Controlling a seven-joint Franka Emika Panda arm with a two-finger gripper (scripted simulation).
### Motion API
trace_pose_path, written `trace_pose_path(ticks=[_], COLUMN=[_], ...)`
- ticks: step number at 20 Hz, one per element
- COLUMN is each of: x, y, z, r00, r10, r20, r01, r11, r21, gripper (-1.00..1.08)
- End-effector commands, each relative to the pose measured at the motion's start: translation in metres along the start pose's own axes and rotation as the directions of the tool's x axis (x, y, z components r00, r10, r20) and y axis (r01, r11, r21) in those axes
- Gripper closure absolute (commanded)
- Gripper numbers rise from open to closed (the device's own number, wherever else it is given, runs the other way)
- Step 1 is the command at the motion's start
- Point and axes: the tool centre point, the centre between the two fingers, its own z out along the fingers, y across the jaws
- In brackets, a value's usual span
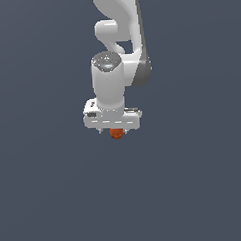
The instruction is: Pick up the object and move it to a goal position.
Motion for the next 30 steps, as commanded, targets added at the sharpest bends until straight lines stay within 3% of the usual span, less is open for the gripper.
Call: trace_pose_path(ticks=[1,11,19,30], x=[0.000,0.004,0.002,-0.013], y=[0.000,0.020,0.020,0.017], z=[0.000,-0.008,-0.006,0.009], r00=[1.000,1.000,0.999,0.981], r10=[0.000,-0.022,-0.037,-0.193], r20=[0.000,-0.007,-0.006,0.005], r01=[0.000,0.022,0.037,0.193], r11=[1.000,1.000,0.999,0.981], r21=[0.000,-0.017,-0.016,-0.010], gripper=[-0.92,-0.92,-0.92,-0.92])
